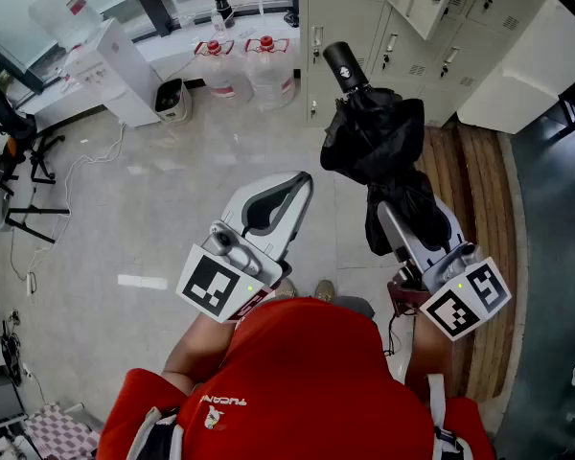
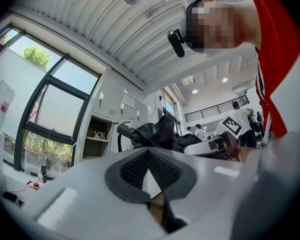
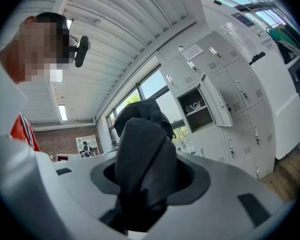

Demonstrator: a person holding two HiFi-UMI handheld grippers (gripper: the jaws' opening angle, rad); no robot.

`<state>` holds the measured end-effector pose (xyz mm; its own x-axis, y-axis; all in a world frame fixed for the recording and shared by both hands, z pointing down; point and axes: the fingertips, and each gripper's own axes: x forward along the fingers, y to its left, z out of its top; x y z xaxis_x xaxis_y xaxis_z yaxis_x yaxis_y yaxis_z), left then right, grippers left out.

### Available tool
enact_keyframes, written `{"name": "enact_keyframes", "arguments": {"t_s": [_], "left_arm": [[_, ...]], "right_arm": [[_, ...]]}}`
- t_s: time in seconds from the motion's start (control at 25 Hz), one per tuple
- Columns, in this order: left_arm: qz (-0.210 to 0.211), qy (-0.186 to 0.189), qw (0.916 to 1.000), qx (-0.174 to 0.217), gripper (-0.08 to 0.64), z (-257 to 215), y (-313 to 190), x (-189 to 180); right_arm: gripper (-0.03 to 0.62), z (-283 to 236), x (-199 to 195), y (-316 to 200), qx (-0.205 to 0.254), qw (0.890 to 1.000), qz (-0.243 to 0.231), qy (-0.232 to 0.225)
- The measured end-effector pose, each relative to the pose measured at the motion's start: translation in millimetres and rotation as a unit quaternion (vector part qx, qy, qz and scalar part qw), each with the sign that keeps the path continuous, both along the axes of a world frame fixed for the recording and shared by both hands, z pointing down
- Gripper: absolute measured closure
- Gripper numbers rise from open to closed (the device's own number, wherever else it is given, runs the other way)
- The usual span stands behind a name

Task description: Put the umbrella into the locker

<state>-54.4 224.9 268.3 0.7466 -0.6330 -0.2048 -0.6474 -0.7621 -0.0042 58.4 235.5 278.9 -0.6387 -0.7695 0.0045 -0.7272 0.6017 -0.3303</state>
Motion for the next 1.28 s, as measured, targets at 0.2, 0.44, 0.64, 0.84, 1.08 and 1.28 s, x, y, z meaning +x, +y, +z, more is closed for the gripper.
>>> {"name": "enact_keyframes", "arguments": {"t_s": [0.2,0.44,0.64,0.84,1.08,1.28], "left_arm": [[-0.001,0.004,1.0,0.003,0.555,-1.4,-1.3,-2.3],[0.003,0.0,0.9998,-0.019,0.555,7.2,0.1,0.7],[-0.003,0.004,1.0,0.001,0.555,5.6,-2.1,1.4],[-0.005,0.004,1.0,-0.004,0.555,3.4,-1.2,7.1],[-0.022,0.004,0.9997,0.006,0.555,1.8,-3.6,13.1],[-0.03,0.008,0.9994,0.012,0.555,-4.8,-7.3,32.1]], "right_arm": [[0.383,0.3,-0.8,0.0,0.002,1.0,0.006,0.01],[0.383,3.2,1.9,0.0,0.002,1.0,0.016,0.012],[0.383,4.4,6.1,-0.4,-0.001,1.0,0.016,0.003],[0.383,-1.7,12.8,0.5,0.007,1.0,0.016,0.007],[0.383,-2.5,21.9,-2.1,0.012,1.0,0.003,0.008],[0.383,-6.0,37.9,-9.7,0.015,1.0,-0.011,0.003]]}}
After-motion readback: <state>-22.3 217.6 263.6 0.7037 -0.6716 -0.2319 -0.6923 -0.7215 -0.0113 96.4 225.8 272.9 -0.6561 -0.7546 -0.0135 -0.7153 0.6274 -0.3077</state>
